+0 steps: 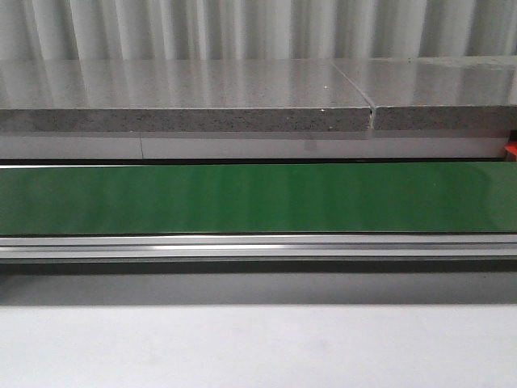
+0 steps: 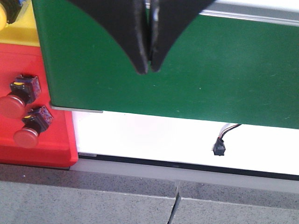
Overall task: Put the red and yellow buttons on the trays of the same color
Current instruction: 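Move the left gripper down toward the red and yellow buttons on the table, then close the left gripper around a red push-button on the table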
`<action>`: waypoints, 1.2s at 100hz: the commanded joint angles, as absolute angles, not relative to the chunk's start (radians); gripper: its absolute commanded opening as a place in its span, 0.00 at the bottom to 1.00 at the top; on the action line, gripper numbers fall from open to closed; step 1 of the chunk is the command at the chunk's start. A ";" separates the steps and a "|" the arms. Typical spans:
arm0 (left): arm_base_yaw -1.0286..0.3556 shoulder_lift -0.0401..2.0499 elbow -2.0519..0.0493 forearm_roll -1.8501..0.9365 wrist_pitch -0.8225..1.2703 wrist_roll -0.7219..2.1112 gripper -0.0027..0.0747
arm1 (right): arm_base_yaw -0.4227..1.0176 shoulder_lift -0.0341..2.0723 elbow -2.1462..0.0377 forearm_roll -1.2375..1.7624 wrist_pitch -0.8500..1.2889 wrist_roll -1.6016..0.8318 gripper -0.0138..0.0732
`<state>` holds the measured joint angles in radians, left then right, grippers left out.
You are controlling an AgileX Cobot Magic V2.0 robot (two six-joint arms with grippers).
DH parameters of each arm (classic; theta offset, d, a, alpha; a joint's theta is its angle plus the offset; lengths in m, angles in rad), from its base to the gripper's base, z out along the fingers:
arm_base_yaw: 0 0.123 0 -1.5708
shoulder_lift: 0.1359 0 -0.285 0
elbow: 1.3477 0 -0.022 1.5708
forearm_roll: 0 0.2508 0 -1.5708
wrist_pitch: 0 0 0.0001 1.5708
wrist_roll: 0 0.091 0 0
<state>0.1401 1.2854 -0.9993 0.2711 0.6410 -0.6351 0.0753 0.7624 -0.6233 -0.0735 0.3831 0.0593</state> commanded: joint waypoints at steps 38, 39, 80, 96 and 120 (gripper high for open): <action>0.232 1.488 -1.035 0.268 0.519 -0.647 0.88 | 0.076 0.753 -0.657 -0.087 0.321 0.054 0.05; 0.234 1.494 -1.035 0.268 0.517 -0.647 0.88 | 0.076 0.753 -0.657 -0.087 0.321 0.054 0.05; 0.269 1.629 -1.035 0.268 0.448 -0.647 0.88 | 0.076 0.753 -0.657 -0.087 0.321 0.054 0.05; 0.271 1.659 -1.035 0.268 0.416 -0.647 0.88 | 0.076 0.753 -0.657 -0.087 0.321 0.054 0.05; 0.271 1.714 -1.057 0.268 0.399 -0.645 0.88 | 0.076 0.753 -0.657 -0.087 0.321 0.054 0.05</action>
